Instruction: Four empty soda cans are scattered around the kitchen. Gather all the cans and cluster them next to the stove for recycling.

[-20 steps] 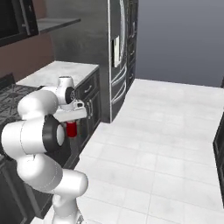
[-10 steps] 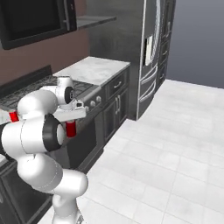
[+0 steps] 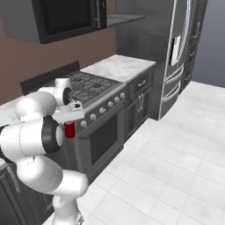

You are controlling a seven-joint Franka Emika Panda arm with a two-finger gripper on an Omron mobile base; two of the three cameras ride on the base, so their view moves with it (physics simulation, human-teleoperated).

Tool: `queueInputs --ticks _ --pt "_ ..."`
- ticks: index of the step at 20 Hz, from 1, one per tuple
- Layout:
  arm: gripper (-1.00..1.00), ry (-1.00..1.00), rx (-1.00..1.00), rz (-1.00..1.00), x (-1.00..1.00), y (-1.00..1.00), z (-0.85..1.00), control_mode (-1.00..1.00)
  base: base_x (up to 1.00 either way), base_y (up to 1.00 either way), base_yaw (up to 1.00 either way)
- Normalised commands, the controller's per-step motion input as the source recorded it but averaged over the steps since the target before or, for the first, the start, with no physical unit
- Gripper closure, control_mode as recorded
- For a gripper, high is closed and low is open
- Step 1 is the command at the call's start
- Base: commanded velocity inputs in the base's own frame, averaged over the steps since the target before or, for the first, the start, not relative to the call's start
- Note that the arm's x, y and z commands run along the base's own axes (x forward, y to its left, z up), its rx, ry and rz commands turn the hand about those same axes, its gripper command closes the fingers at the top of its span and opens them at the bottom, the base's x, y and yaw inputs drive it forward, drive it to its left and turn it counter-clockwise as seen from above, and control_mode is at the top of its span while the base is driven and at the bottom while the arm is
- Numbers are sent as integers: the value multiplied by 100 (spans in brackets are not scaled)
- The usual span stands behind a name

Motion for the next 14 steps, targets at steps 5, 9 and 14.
queueInputs --ticks 5,9,14 --pt "100 0 0 0 0 0 0 100 0 19 18" --pt "100 0 0 0 0 0 0 100 6 26 19" --pt "100 0 0 0 0 0 0 100 3 29 19"
